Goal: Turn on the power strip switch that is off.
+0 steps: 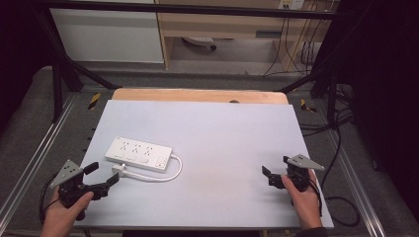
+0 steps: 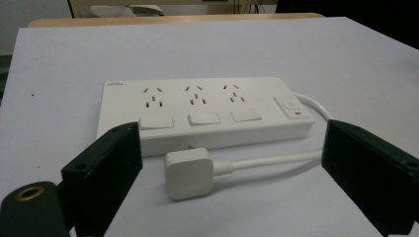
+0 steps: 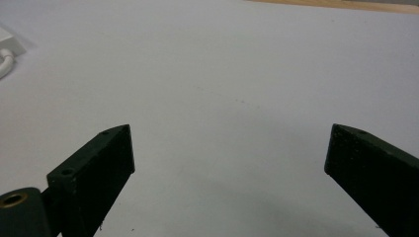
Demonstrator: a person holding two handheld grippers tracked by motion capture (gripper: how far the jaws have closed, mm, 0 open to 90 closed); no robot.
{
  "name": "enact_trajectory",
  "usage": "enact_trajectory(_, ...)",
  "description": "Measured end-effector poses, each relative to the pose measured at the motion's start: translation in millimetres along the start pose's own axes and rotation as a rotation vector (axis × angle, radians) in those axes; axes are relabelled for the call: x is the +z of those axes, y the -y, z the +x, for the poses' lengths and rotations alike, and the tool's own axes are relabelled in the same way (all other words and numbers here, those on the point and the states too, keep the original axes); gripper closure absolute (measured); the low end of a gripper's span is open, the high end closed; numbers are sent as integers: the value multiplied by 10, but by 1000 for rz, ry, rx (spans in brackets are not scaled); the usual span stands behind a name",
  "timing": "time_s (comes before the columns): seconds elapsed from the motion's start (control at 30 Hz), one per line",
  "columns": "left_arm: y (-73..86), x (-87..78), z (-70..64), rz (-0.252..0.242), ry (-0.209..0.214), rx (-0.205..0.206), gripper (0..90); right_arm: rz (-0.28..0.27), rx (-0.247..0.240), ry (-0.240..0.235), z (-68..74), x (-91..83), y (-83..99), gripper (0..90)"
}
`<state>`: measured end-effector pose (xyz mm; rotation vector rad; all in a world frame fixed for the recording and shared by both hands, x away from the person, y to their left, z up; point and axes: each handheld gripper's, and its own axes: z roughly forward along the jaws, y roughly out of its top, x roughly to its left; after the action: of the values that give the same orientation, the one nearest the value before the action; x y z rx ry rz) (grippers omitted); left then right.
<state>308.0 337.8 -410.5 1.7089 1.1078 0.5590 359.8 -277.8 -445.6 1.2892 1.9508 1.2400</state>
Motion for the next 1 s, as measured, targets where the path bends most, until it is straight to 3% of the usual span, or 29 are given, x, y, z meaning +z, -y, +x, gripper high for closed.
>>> enact_trajectory(0.47, -8, 3, -4, -15, -14, -9, 73, 23, -13, -11, 31, 22, 4, 43)
enact_trajectory(0.77, -20, 8, -40, -18, -4, 4, 69, 25, -19, -2, 33, 24, 2, 36)
enact_trajectory(1.0, -33, 5, -50, -36, 6, -11, 69, 28, -11, -4, 28, 24, -5, 29)
